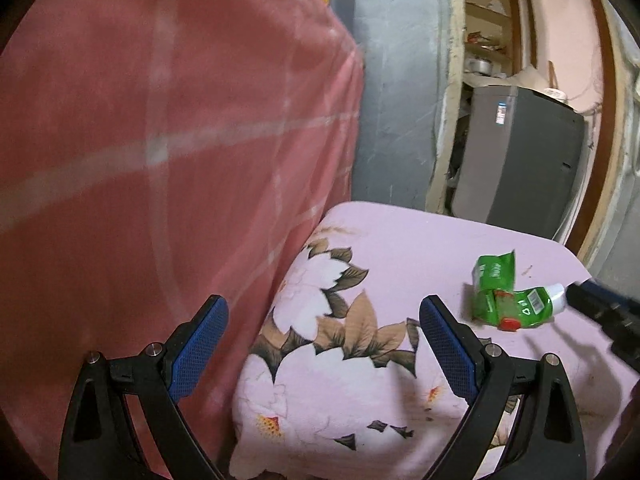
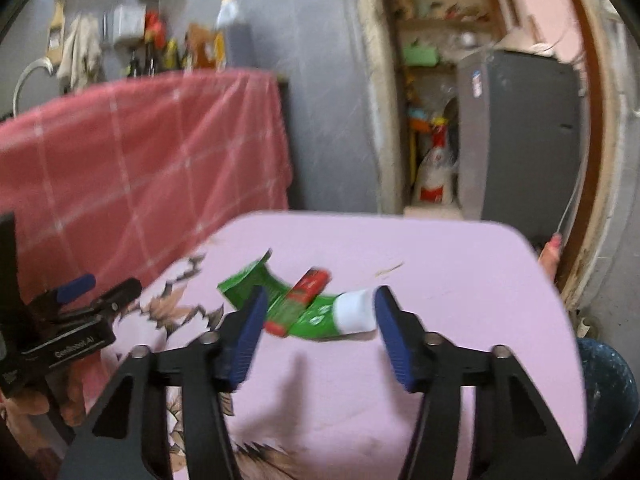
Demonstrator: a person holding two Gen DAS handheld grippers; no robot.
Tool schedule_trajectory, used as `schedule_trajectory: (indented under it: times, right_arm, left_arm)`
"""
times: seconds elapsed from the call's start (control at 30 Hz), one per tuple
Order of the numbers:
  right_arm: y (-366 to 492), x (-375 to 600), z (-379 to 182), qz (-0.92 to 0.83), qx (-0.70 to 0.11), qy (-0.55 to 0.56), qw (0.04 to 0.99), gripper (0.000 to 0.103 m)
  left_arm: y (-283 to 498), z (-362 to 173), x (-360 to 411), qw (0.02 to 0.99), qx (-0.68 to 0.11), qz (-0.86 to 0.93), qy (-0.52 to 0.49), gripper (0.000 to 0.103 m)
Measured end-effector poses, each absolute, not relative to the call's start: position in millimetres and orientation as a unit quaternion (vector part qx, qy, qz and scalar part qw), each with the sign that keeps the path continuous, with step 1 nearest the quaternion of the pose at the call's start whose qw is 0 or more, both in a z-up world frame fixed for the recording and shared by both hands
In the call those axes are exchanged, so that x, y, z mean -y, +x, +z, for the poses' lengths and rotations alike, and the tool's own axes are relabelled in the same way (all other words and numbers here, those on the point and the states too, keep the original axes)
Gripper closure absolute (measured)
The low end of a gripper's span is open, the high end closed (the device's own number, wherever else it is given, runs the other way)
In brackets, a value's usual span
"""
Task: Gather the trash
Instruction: 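Lower both tools toward the green tube and red lighter on the table, then grasp the green tube with the left tool while the right tool grasps the red lighter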
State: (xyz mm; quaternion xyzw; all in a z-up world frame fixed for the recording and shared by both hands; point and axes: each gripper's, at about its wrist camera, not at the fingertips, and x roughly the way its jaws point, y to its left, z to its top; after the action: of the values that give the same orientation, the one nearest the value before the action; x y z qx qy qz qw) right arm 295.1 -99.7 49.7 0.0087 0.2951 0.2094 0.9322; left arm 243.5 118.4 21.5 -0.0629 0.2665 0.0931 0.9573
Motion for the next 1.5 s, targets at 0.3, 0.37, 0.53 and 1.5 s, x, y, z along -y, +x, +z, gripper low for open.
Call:
schedule_trajectory:
  times: [0.3, 0.37, 0.53, 1.5]
  right_arm:
    - [329.4, 59.9, 27.2, 0.212, -0.373, -0.023, 0.903, 0.074]
    - [333.8, 55.2, 23.8, 0.209, -0.383, -0.027, 0.899, 0.074]
    - [332.0, 48.9, 17.5, 0.2, -0.389, -0.048, 0.898, 0.077]
    - [268.9, 184.7, 18.8, 0.141, -0.355, 0.024, 0.924, 0.084]
  left_arm:
    - [242.4, 17.3, -131.2, 0.954, -0.27, 0.104, -0.073, 0.009]
    - [242.0, 17.0, -133.2, 0.954, -0.272, 0.104, -0.079, 0.009]
    - [241.7, 18.2, -135.5, 0.953, -0.27, 0.103, -0.09, 0.009]
    - [296.1, 31.7, -54.5, 0.94, -0.316, -0.086, -0.093, 0.026]
